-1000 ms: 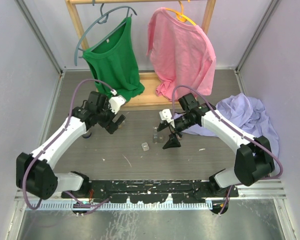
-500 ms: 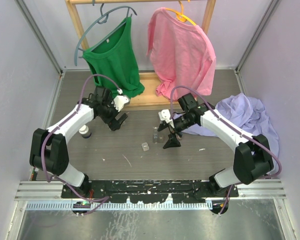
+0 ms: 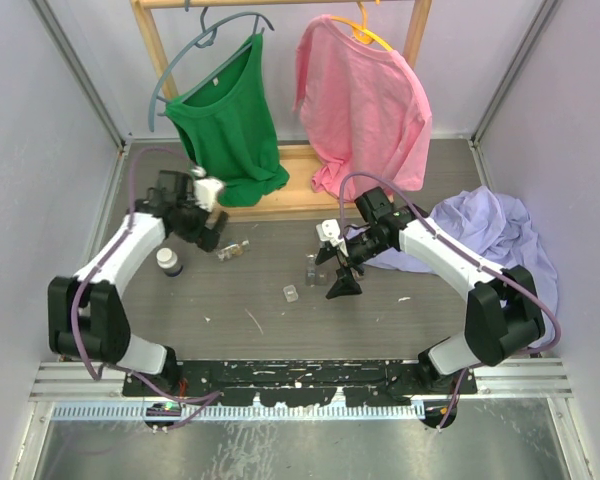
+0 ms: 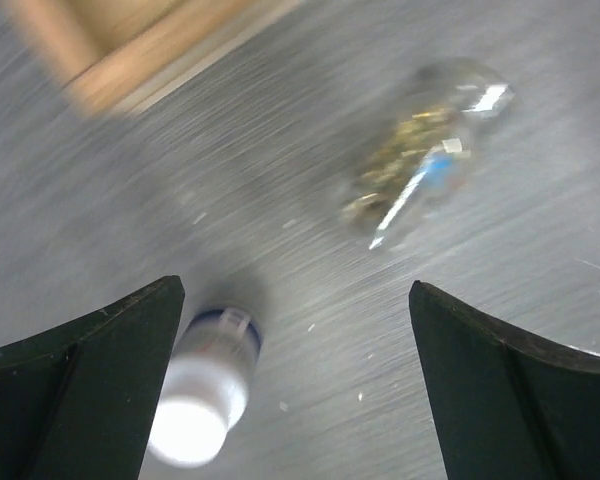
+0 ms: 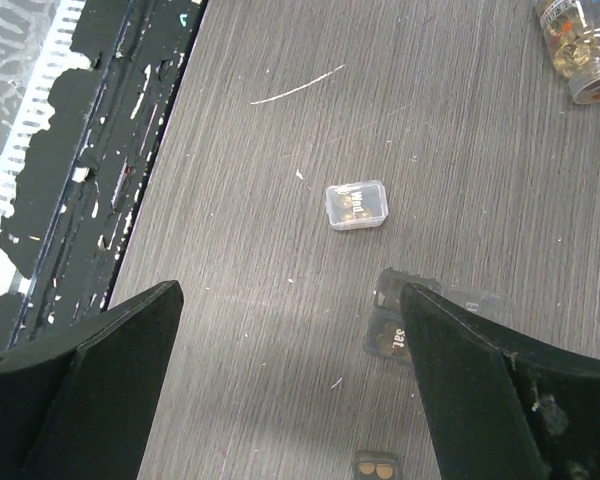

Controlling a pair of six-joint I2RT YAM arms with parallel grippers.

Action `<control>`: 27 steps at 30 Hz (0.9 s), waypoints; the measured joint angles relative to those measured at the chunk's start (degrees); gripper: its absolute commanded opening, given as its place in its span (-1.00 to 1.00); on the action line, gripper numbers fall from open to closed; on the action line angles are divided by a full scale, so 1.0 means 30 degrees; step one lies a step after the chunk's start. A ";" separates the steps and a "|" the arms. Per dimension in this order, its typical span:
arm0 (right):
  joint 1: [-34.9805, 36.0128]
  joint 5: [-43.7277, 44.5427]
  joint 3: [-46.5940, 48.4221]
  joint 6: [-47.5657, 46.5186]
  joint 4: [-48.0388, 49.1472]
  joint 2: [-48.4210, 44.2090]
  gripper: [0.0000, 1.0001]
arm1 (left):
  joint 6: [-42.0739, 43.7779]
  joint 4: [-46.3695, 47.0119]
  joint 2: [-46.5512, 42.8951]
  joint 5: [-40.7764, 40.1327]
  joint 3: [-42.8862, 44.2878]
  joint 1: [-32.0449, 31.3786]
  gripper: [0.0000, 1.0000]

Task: Sort the pills into containers

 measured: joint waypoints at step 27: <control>0.0000 -0.0350 0.0000 -0.0007 -0.0299 0.0503 0.92 | -1.2597 -0.1705 -0.3300 -0.3279 -0.2688 0.6135 0.33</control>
